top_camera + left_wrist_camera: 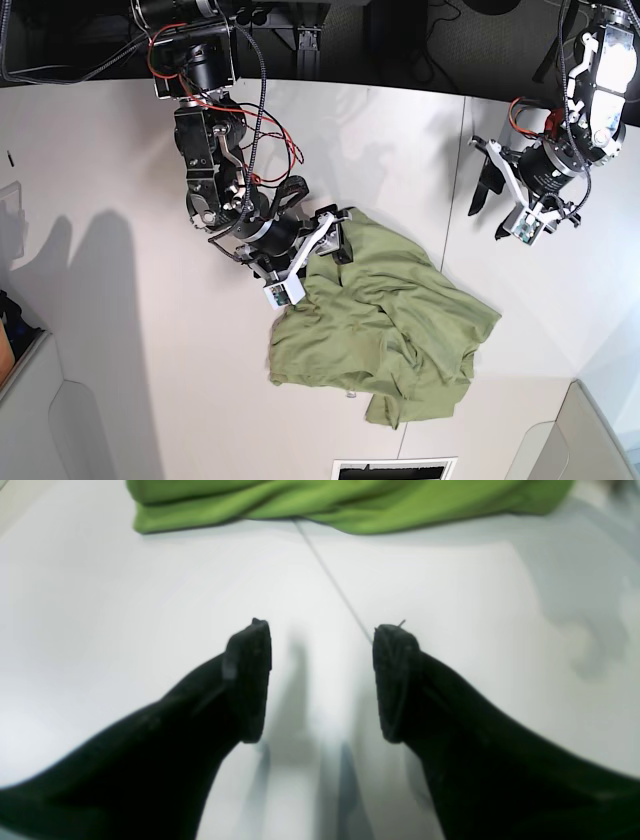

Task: Layout the t-shirt on the table in an organized manner, then fold the t-shirt properly
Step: 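Grasp opposite edges of the green t-shirt with both grippers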

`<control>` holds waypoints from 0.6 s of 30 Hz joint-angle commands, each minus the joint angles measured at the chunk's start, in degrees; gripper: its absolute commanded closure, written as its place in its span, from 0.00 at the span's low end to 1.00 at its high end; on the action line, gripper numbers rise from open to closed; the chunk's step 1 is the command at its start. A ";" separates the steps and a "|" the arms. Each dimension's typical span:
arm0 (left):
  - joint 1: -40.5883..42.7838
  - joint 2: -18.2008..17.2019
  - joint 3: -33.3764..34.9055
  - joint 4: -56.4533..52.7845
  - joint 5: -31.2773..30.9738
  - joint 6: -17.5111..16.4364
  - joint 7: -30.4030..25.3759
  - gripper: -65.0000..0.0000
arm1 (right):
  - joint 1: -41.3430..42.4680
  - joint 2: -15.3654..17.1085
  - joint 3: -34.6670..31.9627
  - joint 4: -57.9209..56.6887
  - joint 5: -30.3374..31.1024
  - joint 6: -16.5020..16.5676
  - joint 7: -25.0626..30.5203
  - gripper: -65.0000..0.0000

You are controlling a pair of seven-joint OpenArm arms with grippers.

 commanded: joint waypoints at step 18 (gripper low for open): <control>-25.11 -0.37 5.29 -18.23 -7.21 -3.32 -3.26 0.46 | -9.46 3.21 0.07 14.84 -0.83 1.01 -13.09 1.00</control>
